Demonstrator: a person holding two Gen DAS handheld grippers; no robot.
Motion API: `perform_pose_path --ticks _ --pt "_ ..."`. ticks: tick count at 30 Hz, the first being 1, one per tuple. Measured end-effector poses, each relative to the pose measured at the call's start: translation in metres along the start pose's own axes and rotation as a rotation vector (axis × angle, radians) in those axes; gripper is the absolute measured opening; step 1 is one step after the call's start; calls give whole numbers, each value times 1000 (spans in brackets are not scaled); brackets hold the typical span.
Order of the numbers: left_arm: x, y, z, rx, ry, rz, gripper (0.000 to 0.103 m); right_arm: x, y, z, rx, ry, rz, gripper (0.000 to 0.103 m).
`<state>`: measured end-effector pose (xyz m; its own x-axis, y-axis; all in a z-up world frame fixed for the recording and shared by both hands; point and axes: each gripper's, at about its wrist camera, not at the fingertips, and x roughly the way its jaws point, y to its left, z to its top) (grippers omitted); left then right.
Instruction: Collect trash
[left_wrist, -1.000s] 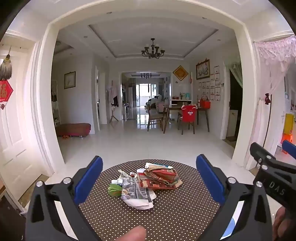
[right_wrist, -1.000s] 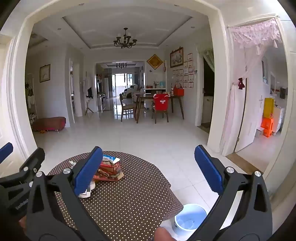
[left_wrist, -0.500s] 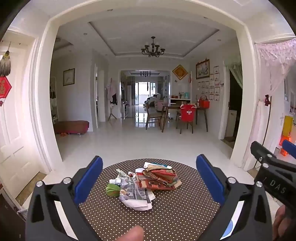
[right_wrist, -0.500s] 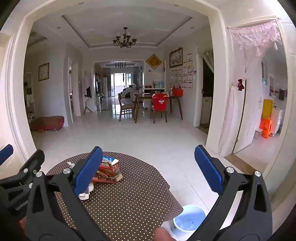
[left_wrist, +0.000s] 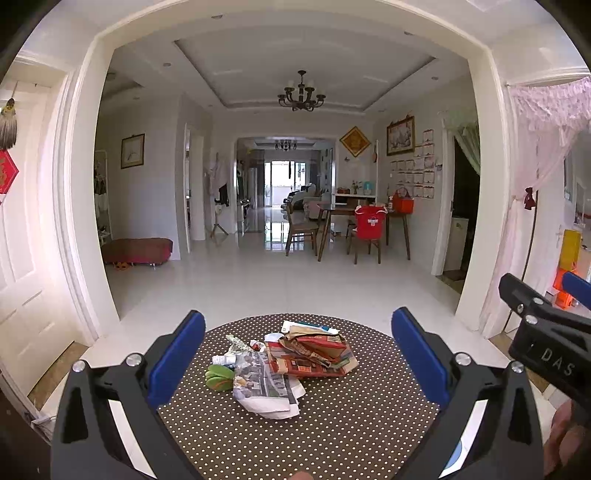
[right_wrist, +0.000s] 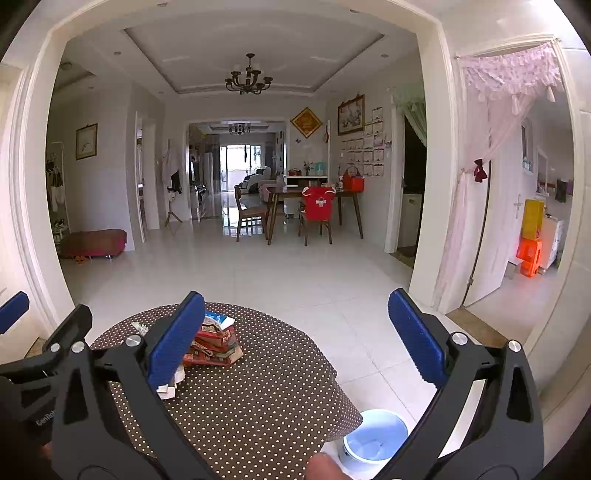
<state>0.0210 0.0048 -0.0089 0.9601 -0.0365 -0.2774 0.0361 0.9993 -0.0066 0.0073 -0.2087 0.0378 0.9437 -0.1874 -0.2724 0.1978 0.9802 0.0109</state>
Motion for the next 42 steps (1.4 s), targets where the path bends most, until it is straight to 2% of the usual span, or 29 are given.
perform_pose_path --ticks 15,42 --pt "6 -7 6 3 8 -37 99 13 -7 0 8 11 10 97" --pt "20 -8 9 -1 23 -37 99 32 -6 -1 8 29 16 97"
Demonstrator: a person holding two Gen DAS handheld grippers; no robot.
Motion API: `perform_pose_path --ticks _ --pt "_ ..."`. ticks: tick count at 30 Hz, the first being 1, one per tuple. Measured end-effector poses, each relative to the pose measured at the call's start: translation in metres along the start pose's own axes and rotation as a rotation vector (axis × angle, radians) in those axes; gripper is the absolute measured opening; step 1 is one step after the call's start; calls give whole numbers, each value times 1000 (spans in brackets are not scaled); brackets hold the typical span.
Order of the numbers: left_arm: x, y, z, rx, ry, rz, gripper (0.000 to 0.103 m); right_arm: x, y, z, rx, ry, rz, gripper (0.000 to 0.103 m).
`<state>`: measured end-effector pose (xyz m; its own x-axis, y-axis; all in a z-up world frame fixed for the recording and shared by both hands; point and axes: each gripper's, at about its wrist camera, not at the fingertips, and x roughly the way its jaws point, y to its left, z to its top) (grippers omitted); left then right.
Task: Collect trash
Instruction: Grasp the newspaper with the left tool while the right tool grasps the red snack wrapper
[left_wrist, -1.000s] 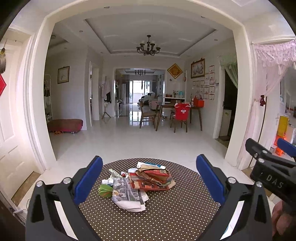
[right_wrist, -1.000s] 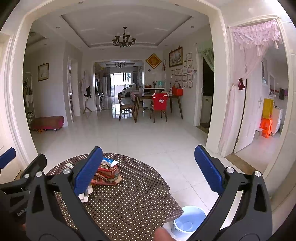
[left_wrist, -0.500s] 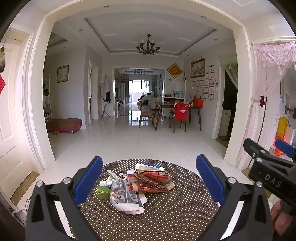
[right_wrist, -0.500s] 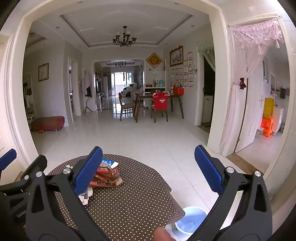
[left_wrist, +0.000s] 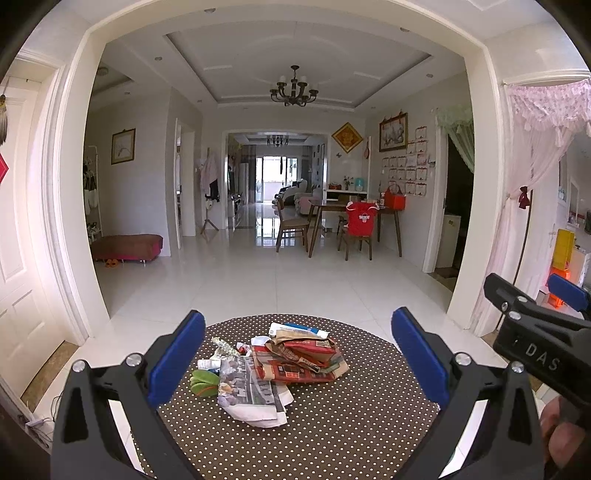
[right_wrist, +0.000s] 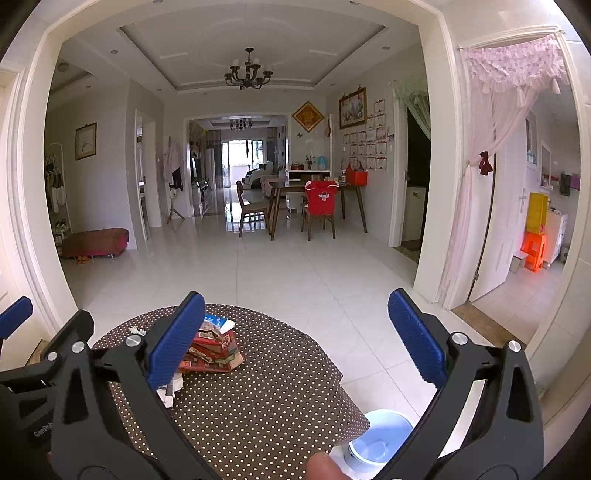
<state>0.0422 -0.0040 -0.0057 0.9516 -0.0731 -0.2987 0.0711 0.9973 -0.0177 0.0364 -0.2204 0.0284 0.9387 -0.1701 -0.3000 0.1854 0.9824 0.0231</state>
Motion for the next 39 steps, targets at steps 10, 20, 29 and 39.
perform_pose_path --ticks 10,20,29,39 --pt "21 6 -5 -11 43 10 99 22 8 -5 -8 40 10 97" --pt "68 38 -40 -44 165 59 99 79 28 -30 -44 166 60 97" --pt "142 95 -110 -92 373 123 99 148 52 -82 -90 365 141 97" --pt "215 113 -143 -112 492 93 99 180 69 -110 -143 477 177 97"
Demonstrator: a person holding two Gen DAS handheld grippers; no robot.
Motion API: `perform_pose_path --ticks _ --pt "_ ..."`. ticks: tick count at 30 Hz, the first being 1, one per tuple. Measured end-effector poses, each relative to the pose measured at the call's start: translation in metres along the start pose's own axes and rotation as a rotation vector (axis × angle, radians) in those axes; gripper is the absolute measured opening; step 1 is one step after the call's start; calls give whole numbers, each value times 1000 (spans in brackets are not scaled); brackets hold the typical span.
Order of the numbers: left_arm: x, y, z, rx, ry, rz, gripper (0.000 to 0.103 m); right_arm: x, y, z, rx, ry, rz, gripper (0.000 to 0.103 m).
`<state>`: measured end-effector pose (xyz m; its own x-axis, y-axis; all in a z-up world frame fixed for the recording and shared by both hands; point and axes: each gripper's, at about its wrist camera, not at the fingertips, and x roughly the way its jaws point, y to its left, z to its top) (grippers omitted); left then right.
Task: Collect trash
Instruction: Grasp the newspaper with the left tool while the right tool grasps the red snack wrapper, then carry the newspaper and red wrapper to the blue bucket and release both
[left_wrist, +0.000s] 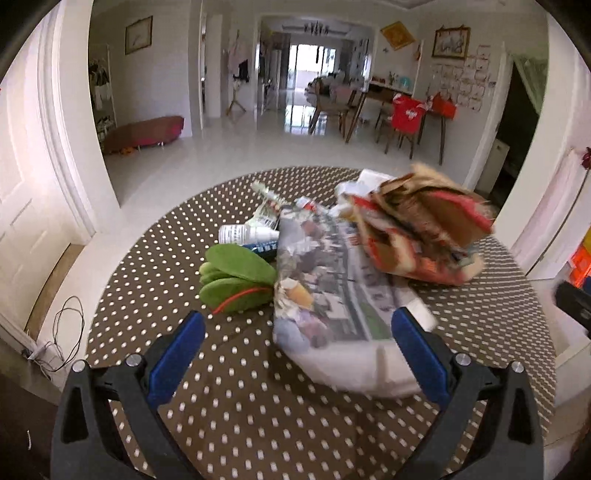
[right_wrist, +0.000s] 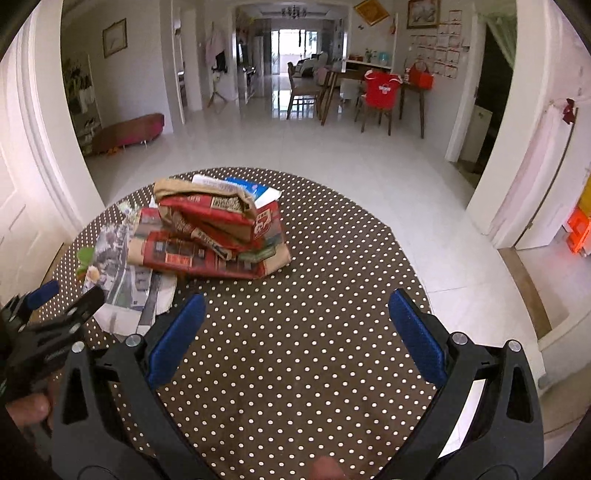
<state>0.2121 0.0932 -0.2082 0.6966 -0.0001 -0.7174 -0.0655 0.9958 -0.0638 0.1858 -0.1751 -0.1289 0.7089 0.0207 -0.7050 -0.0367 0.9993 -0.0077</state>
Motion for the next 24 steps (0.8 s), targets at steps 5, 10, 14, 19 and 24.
perform_pose_path --ticks 5,10,14,19,24 --pt "19 -4 8 19 10 -79 60 11 5 2 -13 13 21 97" --pt "21 -8 12 -5 22 -175 25 34 11 22 -33 -17 152 97" --pt "14 -8 13 -3 14 -185 20 65 28 51 -121 -31 213 97" --pt "1 -3 7 -17 8 -205 16 114 50 70 -251 67 262 87" --pt "-11 6 0 -35 0 -218 13 115 38 67 -190 85 341 29"
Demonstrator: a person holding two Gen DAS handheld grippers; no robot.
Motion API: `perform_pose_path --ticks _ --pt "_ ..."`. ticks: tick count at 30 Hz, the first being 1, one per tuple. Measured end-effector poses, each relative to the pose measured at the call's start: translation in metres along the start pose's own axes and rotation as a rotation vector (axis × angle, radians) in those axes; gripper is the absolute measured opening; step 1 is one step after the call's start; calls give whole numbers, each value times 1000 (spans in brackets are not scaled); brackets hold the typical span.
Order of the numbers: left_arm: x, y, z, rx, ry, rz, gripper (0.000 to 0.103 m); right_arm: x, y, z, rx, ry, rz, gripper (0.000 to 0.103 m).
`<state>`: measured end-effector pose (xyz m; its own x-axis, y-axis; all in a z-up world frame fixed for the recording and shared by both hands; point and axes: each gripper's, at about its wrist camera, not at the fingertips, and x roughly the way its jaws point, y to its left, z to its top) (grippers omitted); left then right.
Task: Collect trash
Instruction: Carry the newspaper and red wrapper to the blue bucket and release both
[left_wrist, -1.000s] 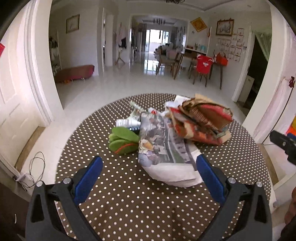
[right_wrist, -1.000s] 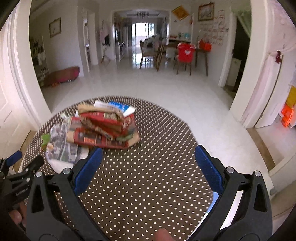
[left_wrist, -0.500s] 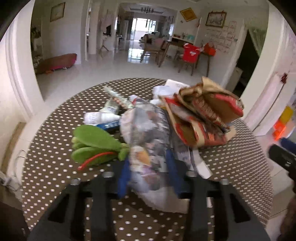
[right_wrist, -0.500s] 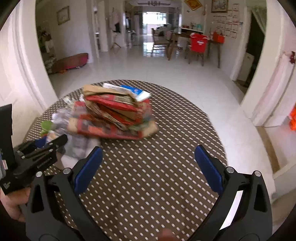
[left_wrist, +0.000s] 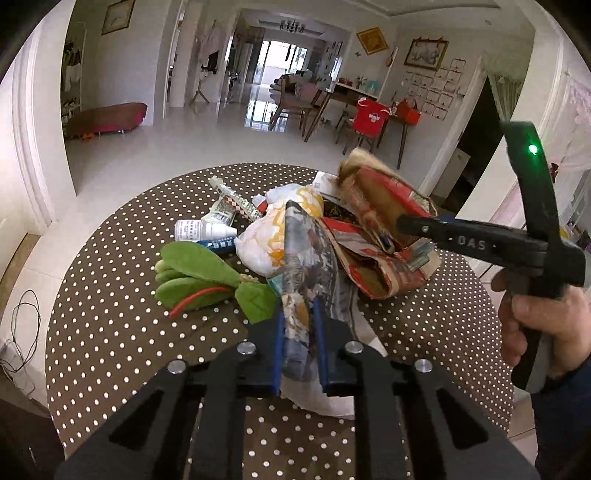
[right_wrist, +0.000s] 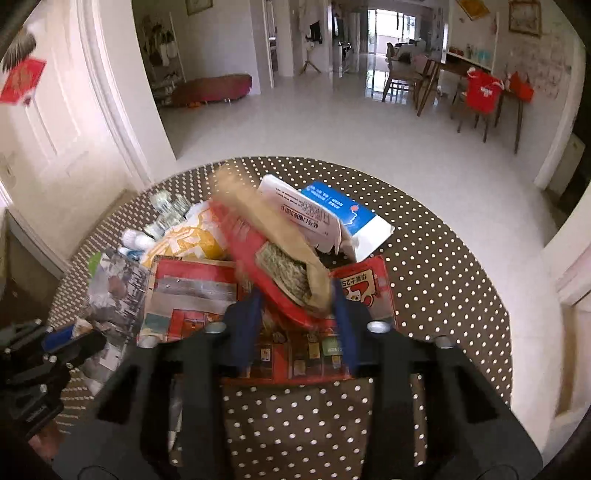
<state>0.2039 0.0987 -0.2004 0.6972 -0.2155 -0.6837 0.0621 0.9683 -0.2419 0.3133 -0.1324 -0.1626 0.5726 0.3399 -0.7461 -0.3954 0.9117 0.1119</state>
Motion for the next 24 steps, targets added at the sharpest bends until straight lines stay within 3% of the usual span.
perform_pose_path --ticks 11,24 --pt "-29 -23 -7 56 -37 -33 6 -68 -33 -31 165 -120 97 27" --pt "-92 -30 -10 80 -139 33 5 -114 -48 -60 222 -178 108 27"
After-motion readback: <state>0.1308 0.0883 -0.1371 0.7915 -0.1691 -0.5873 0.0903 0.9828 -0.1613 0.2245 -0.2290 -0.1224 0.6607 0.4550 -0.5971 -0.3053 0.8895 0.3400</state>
